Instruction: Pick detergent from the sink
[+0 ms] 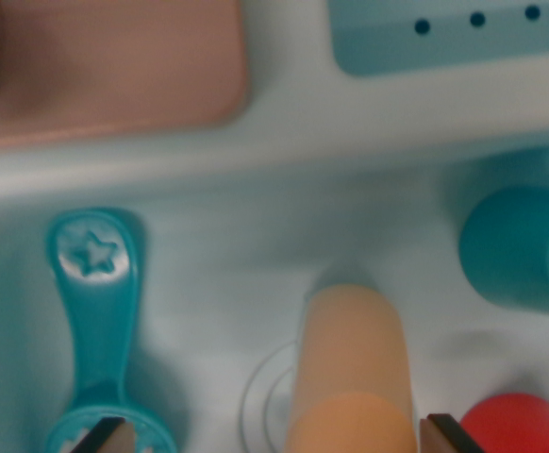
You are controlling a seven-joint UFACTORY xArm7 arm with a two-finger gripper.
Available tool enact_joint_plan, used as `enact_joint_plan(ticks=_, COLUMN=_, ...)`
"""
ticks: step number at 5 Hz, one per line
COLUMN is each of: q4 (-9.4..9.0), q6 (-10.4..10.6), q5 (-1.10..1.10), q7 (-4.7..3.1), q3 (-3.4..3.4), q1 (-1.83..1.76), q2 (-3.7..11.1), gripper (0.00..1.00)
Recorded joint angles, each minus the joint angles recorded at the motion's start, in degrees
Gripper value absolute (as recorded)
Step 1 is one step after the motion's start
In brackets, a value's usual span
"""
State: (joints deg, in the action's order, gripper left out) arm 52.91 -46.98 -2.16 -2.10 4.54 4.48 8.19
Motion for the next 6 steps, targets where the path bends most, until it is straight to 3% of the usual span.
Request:
enact_joint_plan(ticks=1, q4=-0.83, q6=0.97, q5=0.00, q7=-0.10, q3=0.09, q1=0.09, q2=0.14, gripper=0.00)
enact_joint_plan(ticks=6, q4=-1.46, q6=1.70, q5=-0.01, q7=-0.18, q3=0.16, q1=0.15, q2=0.25, gripper=0.00)
